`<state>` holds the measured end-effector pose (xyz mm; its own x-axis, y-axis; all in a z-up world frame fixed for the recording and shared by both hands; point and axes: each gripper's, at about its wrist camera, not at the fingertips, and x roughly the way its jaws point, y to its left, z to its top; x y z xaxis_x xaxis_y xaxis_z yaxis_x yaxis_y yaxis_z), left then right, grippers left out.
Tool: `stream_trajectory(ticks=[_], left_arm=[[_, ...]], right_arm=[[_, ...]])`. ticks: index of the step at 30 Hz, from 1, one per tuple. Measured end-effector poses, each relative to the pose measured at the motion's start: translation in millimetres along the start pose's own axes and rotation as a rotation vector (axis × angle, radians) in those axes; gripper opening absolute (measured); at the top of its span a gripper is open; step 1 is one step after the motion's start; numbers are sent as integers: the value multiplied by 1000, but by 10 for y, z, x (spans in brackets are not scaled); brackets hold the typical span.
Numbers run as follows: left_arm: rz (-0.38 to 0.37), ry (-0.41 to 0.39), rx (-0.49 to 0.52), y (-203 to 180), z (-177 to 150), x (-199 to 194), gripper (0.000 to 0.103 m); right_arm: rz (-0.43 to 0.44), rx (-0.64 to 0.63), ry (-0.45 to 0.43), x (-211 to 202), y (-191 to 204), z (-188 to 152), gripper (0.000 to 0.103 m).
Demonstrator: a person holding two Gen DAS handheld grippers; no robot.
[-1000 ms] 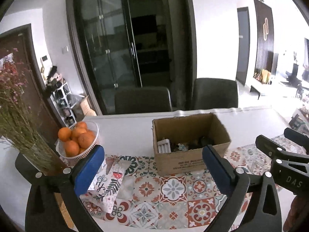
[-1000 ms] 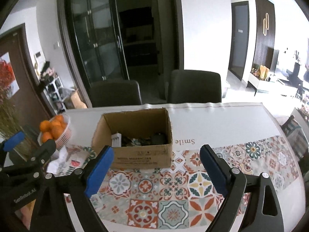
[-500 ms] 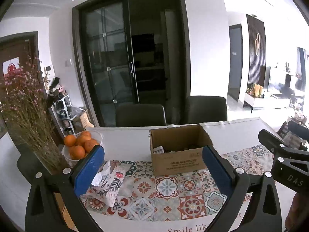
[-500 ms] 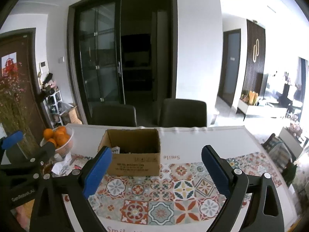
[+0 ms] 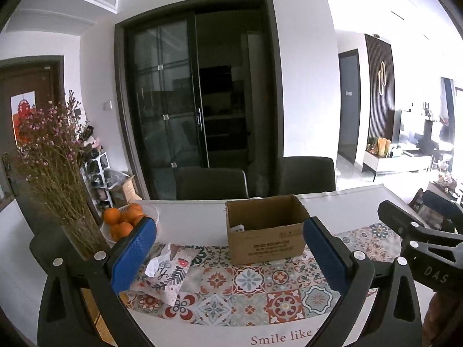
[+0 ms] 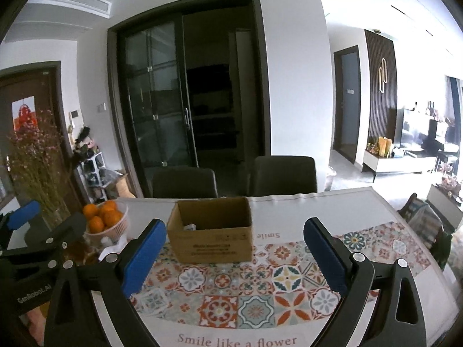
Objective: Organize rigid objects
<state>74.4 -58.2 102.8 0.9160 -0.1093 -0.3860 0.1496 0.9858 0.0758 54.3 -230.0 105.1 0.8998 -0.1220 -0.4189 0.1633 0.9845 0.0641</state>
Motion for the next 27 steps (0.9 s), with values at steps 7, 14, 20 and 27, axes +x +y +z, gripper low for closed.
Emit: stream_trajectory(ticks=[7,14,20,27], left_arm=[[0,-5,-7,21,-18,-21,103],[-7,-10,-9,31,-16,-9,103],[-8,-18,-10,61,-16,-10,103],[-17,-26,-11,80,-13,-9,103]], right_arm=[[-20,-6,-28,-71,47,-19,97],[-36,-19,-45,-113,82,1,97],[-23,-20,-47,-103,99,2,97],[-16,-23,-51,-112,117,5,97]])
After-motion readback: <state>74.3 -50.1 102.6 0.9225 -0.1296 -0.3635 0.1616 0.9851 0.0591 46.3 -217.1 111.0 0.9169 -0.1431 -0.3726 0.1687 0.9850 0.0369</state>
